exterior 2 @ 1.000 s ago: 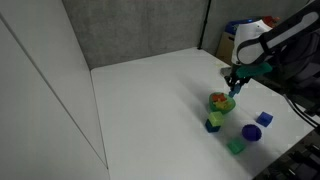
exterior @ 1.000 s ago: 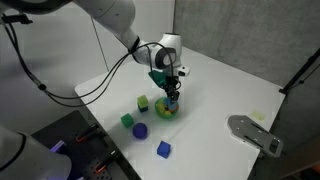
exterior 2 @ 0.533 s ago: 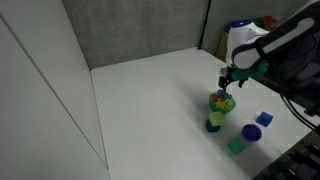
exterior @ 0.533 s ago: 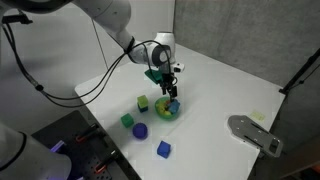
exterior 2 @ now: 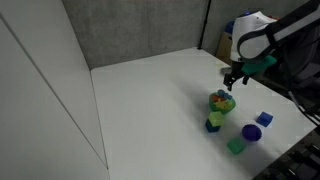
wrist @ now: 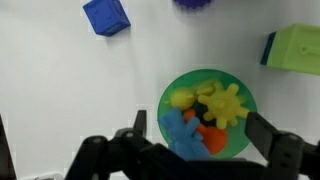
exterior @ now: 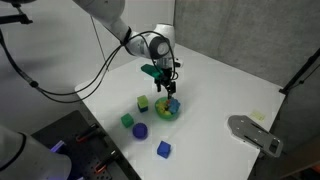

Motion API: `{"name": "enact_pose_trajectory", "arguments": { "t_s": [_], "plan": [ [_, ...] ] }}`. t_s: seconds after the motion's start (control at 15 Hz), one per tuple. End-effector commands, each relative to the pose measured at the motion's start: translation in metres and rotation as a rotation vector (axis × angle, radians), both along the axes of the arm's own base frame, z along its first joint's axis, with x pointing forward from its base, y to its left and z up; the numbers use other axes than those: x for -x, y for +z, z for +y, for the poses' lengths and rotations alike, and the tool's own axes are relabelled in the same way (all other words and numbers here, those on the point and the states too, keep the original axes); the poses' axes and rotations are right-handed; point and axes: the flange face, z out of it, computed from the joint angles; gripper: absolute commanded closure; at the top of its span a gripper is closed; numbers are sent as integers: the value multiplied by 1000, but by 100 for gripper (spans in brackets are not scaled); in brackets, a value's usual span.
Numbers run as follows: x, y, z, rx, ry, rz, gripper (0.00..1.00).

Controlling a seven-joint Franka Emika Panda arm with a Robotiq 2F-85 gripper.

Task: Pick up the blue toy from the blue block top and put it in the green bowl

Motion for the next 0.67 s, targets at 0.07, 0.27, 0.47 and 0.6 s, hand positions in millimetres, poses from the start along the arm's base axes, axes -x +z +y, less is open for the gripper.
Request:
{"name": "enact_pose_trajectory", "arguments": {
  "t_s": [0.07, 0.27, 0.47, 0.6],
  "plan": [
    [41, 62, -8, -101, 124, 54, 0],
    [74, 102, -10, -158, 176, 100, 0],
    [106, 138, -6, -176, 156, 100, 0],
    [123, 164, -1, -181, 135, 70, 0]
  ]
}}
